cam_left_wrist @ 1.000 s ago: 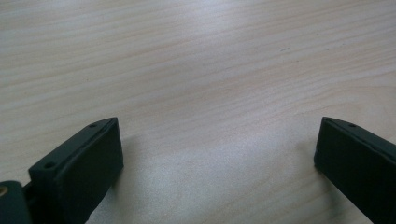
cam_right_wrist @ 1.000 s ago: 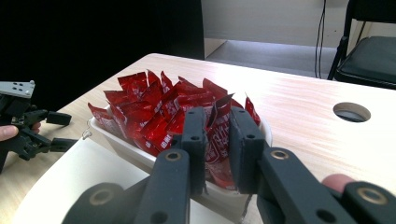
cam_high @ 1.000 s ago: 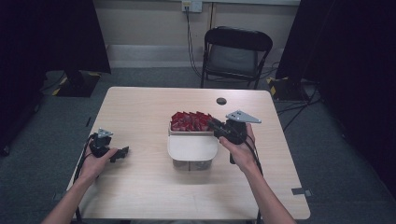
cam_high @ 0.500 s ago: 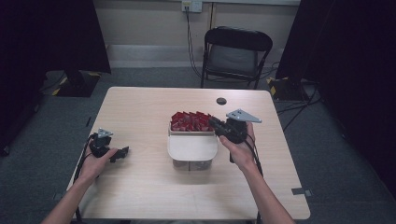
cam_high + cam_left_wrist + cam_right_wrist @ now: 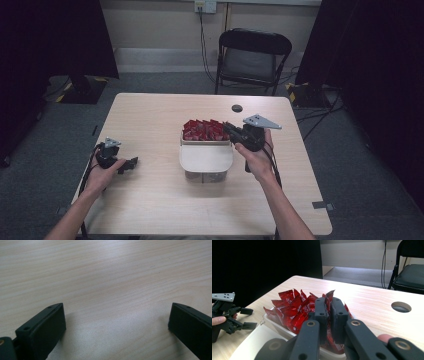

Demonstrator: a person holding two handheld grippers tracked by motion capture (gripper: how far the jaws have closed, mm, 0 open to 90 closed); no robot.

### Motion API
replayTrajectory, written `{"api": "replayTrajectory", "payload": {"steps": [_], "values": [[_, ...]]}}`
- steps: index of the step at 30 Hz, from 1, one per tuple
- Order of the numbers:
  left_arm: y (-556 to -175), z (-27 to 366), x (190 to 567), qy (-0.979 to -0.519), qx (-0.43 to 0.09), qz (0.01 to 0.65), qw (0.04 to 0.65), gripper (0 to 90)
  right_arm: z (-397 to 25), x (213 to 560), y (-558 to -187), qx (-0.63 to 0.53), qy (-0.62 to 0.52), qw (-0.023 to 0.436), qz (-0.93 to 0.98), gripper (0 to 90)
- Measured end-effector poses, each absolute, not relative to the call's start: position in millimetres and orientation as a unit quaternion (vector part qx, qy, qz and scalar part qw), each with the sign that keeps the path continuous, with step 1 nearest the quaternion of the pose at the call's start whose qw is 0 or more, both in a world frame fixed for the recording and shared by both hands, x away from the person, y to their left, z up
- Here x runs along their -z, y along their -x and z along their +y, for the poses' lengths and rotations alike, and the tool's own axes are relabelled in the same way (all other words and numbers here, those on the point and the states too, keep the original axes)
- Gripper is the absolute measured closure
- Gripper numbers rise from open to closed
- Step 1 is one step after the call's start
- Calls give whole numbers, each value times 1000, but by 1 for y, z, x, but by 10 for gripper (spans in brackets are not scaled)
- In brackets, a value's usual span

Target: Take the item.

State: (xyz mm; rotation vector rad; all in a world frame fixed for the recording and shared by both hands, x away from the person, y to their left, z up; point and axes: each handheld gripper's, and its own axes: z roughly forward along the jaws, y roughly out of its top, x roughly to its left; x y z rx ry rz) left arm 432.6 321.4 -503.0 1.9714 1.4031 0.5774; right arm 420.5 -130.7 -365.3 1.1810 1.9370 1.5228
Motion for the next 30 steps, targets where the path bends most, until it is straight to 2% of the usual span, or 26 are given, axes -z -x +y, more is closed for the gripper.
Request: {"api": "replayTrajectory", "payload": {"steps": [30], "values": [[-433, 321, 503, -751, -220, 534, 321, 7, -144, 341, -414, -580, -406, 207, 675, 853]]}}
